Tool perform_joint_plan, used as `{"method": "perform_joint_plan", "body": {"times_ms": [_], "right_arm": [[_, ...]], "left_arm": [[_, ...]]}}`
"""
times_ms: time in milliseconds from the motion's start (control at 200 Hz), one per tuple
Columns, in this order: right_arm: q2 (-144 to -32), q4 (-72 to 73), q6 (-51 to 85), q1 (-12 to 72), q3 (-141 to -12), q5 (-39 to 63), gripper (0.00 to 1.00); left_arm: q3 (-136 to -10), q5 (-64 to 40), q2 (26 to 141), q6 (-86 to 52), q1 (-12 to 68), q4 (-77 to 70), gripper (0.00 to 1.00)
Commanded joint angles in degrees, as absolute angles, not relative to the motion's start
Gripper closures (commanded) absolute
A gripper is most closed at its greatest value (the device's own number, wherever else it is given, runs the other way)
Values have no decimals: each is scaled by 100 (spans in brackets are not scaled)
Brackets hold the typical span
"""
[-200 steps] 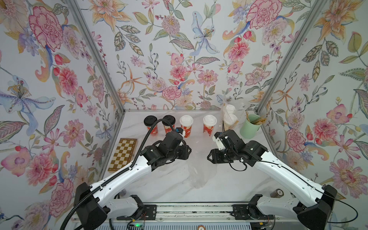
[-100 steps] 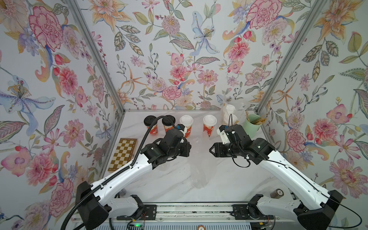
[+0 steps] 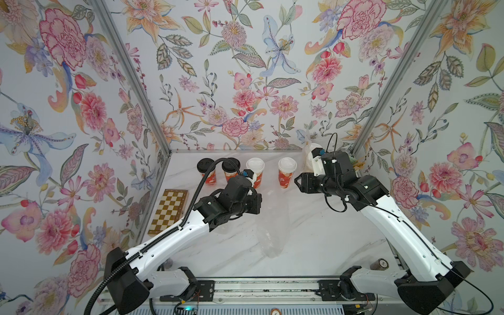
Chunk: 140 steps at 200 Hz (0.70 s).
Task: Pack milk tea into plastic carrier bags
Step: Adjust the plastic carrier bag at the center of the board.
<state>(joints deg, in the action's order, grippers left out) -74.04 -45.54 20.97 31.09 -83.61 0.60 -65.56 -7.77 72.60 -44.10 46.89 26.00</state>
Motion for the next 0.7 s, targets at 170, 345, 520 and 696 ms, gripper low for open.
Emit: {"method": "perform_joint_plan", "body": {"times_ms": [170, 345, 520, 696], "right_arm": [[-8270, -3194, 1209, 2750, -8510, -125, 32], [-8918, -2920, 885, 2421, -8737, 66, 26], [-9563, -2901, 613, 2325, -9169, 185, 23], [-10115, -2907, 480, 2270, -9550, 152, 22]], "left_arm": [[-6628, -1064, 7339, -4318, 4713, 2261, 98], [-6609, -1046, 7338, -4332, 4715, 2232, 98], [-6610, -1018, 7387, -4289, 4703, 2258, 98], [-6655, -1089, 7469, -4291, 4691, 2240, 98]]}}
